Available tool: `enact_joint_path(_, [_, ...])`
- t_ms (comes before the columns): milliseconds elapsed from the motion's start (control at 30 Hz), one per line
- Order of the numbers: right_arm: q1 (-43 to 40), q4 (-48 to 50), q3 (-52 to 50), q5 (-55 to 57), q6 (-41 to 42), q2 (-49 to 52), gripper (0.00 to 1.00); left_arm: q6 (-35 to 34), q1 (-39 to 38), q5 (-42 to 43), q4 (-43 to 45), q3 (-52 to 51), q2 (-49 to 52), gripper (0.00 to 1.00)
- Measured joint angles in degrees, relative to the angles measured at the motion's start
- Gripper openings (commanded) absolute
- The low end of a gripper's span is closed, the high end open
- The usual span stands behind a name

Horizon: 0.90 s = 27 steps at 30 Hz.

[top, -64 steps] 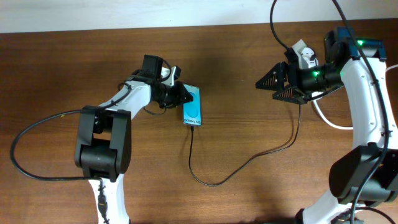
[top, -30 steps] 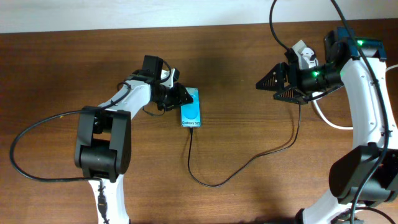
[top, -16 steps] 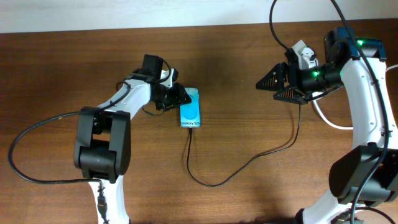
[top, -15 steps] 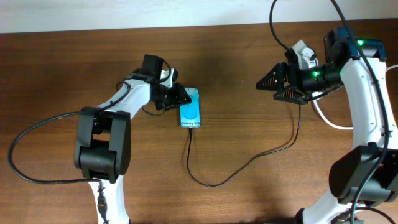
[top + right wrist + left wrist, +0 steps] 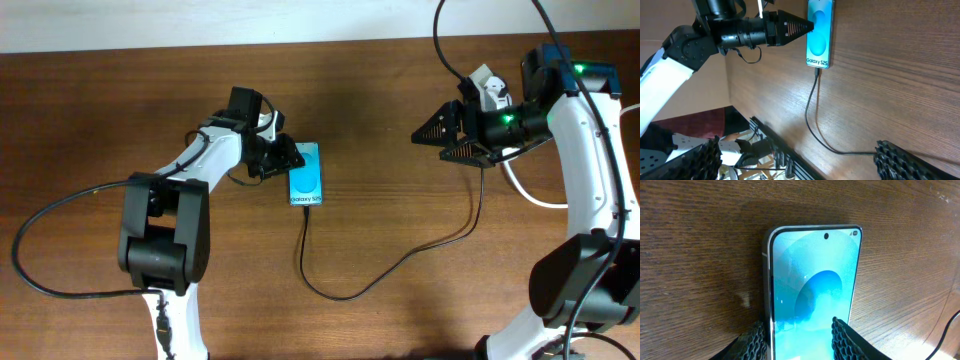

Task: Plug charger to phone and switch on socket
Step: 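Lower the phone flat onto the table with the left gripper, then open the left gripper and retract the left arm away from the phone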

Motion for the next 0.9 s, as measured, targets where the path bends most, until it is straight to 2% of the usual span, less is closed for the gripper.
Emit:
enact_joint_path(133, [0.0,0.0,0.0,0.0,0.0,0.0,0.97,0.0,0.0,-0.3,-0.2,0.0,-0.1,0.52])
enact_joint_path(500, [0.0,0.0,0.0,0.0,0.0,0.0,0.98,0.0,0.0,-0.6,-1.0,0.5,-0.3,0.54])
enact_joint_path(833, [0.0,0.7,0.0,3.0,0.0,0.0,0.97,0.5,4.7,-10.2,-19.6,11.5,0.5,0.62])
enact_joint_path(900, [0.0,0.7,1.5,3.3,0.0,0.0,0.89,1.1,4.7,-12.6,-21.6,12.0,-2.1,0.63])
